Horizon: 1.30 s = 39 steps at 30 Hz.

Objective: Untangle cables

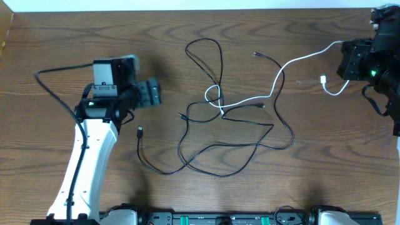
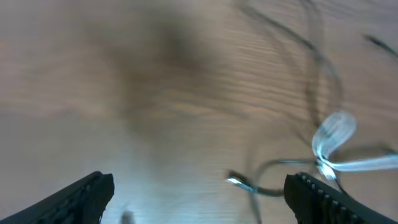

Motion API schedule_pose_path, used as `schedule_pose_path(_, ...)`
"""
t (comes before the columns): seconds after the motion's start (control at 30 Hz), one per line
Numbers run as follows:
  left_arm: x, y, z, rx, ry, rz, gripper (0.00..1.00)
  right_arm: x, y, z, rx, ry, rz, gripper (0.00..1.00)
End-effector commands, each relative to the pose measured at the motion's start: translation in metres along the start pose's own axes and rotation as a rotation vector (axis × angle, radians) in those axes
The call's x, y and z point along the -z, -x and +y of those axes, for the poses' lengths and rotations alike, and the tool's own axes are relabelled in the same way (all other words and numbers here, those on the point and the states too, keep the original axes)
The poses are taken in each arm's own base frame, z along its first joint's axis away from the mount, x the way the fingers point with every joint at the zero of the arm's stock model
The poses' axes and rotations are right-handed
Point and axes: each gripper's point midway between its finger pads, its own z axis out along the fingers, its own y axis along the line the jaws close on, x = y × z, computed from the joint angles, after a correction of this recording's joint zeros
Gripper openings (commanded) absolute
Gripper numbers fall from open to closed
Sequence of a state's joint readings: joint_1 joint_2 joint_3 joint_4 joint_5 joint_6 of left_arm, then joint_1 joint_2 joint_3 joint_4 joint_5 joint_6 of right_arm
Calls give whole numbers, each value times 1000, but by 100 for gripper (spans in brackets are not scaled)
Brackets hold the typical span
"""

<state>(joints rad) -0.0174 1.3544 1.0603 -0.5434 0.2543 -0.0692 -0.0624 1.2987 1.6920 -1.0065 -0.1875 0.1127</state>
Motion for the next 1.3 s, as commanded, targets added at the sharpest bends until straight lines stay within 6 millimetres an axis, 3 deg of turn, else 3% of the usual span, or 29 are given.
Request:
schedule_pose_path(0.0,4,7,-62,-341,-244,-46,92,5,6,3,21,11,-18,1)
schedule_pose_path(0.13,-3,4,-100,-567,-307,-88,91,5,2,2,20,10,-4,1)
schedule_pose_path(0.3,-26,-14,-140,-733,-382,-71,92,4,-5,2,20,7,22,1)
schedule_pose_path(0.63,-104,-67,-155,-787,-394,107,91,5,-13,5,51,27,56,1)
schedule_pose_path(0.93,-103,-95,-188,-996,-459,111,92,5,-14,4,57,27,61,1)
schedule_pose_path(1.13,-109,-88,-190,-1089,-326,65,92,5,-17,4,54,26,74,1)
schedule_pose_path(1.27,-109,-84,-197,-1135,-328,27,92,5,-18,4,54,25,75,1)
